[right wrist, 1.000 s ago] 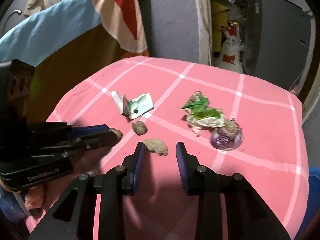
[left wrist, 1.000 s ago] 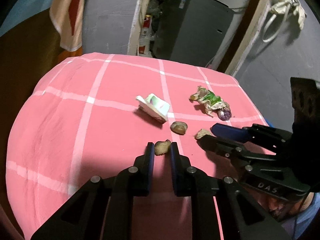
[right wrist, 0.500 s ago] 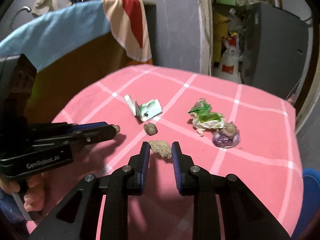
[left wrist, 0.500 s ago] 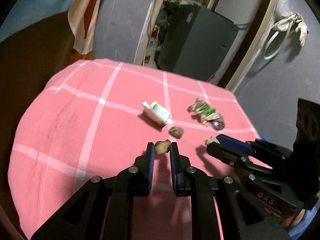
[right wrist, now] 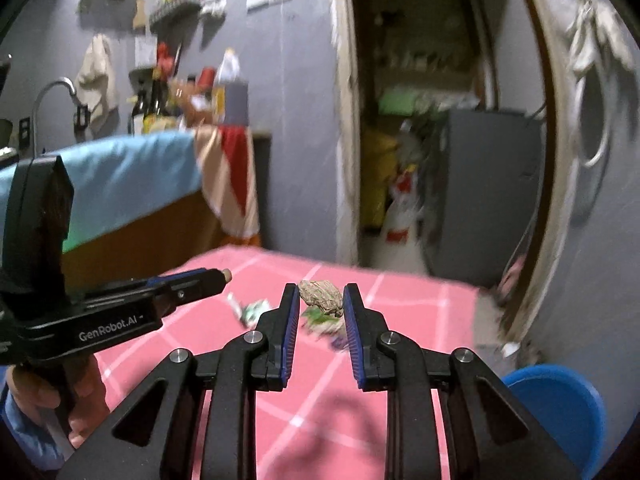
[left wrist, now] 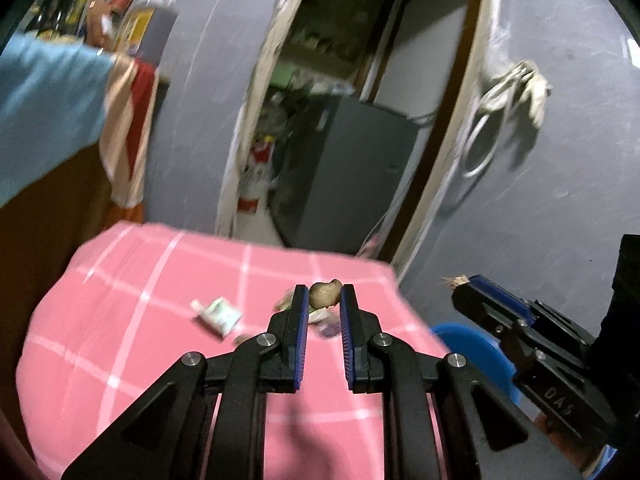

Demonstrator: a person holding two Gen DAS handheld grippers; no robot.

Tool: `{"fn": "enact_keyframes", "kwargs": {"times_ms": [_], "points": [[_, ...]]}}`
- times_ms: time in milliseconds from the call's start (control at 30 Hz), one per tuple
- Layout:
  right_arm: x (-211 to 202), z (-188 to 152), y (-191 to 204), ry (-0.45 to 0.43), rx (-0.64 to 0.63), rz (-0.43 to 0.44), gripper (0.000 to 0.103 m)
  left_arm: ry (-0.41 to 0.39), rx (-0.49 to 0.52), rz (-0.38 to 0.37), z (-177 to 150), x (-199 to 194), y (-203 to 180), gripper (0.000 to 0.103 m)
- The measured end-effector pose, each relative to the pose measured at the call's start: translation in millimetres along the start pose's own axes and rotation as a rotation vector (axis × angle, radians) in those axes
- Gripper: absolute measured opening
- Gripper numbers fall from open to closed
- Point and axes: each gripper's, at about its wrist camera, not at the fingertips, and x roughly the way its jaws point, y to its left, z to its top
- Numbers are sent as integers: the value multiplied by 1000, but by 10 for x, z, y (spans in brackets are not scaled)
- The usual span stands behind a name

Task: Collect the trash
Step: 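Lift the two nut shells with both tools over the blue basin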

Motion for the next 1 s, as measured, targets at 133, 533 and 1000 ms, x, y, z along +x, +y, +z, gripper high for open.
{"fn": "enact_keyframes", "kwargs": {"times_ms": [133,533,1000], "points": [[-339,102,-145,-90,7,-58,21,-65,31,-22,73,-83,-267,12],[-1099,150,-600,-239,39,-226,21,-168,148,-136,101,-158,-1149,12],[-1547,-118,-1201,-244,110,-360,21,-130,239,-241,-106,152,-1948,13]]}}
